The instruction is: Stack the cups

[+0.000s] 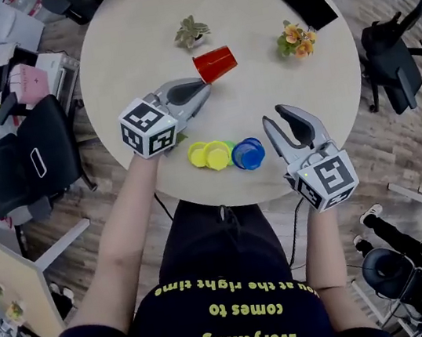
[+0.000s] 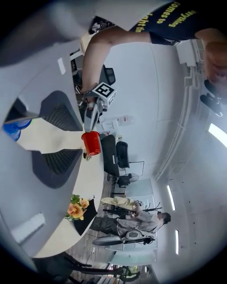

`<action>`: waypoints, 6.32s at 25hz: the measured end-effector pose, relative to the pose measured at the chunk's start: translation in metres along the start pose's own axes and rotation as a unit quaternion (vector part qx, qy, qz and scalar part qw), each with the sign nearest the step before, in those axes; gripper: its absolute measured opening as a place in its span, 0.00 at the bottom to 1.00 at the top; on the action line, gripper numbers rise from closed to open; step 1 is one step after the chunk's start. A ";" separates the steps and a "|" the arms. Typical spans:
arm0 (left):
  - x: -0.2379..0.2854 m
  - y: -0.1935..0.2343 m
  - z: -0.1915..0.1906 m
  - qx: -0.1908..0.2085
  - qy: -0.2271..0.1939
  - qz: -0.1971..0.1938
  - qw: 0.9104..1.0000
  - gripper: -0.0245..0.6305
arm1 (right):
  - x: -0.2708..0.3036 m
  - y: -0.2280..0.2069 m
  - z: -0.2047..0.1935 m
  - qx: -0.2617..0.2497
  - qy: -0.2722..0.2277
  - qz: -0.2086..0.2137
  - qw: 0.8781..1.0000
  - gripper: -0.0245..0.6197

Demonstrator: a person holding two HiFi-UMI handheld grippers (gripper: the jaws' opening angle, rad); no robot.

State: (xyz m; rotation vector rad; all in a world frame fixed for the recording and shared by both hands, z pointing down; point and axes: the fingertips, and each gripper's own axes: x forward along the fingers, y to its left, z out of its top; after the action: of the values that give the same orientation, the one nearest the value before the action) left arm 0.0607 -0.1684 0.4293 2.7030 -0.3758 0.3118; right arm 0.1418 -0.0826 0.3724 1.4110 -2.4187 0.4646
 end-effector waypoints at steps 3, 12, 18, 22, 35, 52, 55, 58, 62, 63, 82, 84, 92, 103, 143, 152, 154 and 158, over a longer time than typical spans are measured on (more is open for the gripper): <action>-0.018 -0.020 0.009 0.004 -0.021 -0.014 1.000 0.07 | 0.002 0.010 0.020 0.020 -0.031 0.027 0.999 0.27; -0.058 -0.095 0.015 0.025 -0.071 -0.076 0.994 0.07 | 0.000 0.042 0.056 0.054 -0.084 0.101 0.990 0.39; -0.071 -0.128 0.019 0.041 -0.099 -0.109 0.988 0.07 | -0.007 0.056 0.062 0.096 -0.099 0.148 0.979 0.45; -0.076 -0.141 0.024 0.043 -0.115 -0.117 0.985 0.07 | -0.014 0.057 0.067 0.118 -0.111 0.165 0.973 0.47; -0.075 -0.163 0.022 0.040 -0.123 -0.107 0.986 0.07 | -0.025 0.068 0.069 0.135 -0.123 0.192 0.964 0.41; -0.110 -0.134 0.026 0.022 -0.171 0.001 0.985 0.06 | -0.044 0.058 0.066 0.056 -0.107 0.131 0.984 0.40; -0.117 -0.122 0.024 0.046 -0.162 0.056 0.984 0.04 | -0.043 0.065 0.059 0.005 -0.082 0.114 0.990 0.40; -0.124 -0.106 0.018 0.050 -0.150 0.110 0.981 0.04 | -0.040 0.077 0.048 -0.044 -0.047 0.107 0.992 0.40; -0.136 -0.089 0.007 0.028 -0.146 0.159 0.976 0.04 | -0.033 0.090 0.022 -0.096 0.000 0.099 0.990 0.40; -0.139 -0.087 0.006 0.023 -0.149 0.163 0.975 0.04 | -0.032 0.092 0.016 -0.107 0.010 0.097 0.989 0.40; -0.163 -0.077 -0.030 0.000 -0.128 0.208 0.970 0.04 | -0.011 0.111 -0.027 -0.173 0.045 0.073 0.981 0.40; -0.163 -0.077 -0.030 0.000 -0.128 0.207 0.970 0.04 | -0.010 0.112 -0.029 -0.173 0.048 0.074 0.981 0.40; -0.160 -0.079 -0.032 0.001 -0.125 0.207 0.970 0.04 | -0.011 0.114 -0.034 -0.175 0.045 0.074 0.981 0.40; -0.157 -0.081 -0.030 0.005 -0.123 0.206 0.971 0.04 | -0.015 0.117 -0.038 -0.174 0.055 0.083 0.980 0.43; -0.196 -0.088 0.062 0.075 -0.167 0.292 0.939 0.04 | -0.078 0.053 0.066 -0.043 -0.144 -0.023 0.988 0.06; -0.196 -0.105 0.079 0.094 -0.167 0.289 0.938 0.04 | -0.086 0.053 0.072 -0.042 -0.158 -0.035 0.986 0.05; -0.196 -0.108 0.082 0.099 -0.169 0.288 0.938 0.04 | -0.088 0.052 0.071 -0.043 -0.159 -0.038 0.986 0.06; -0.194 -0.112 0.087 0.108 -0.170 0.287 0.937 0.04 | -0.088 0.049 0.067 -0.044 -0.161 -0.046 0.985 0.05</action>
State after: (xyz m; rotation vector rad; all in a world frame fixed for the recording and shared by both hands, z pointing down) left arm -0.0740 -0.0628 0.2601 2.7997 -1.3103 0.0323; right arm 0.1346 -0.0194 0.2692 1.6604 -2.5651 0.1109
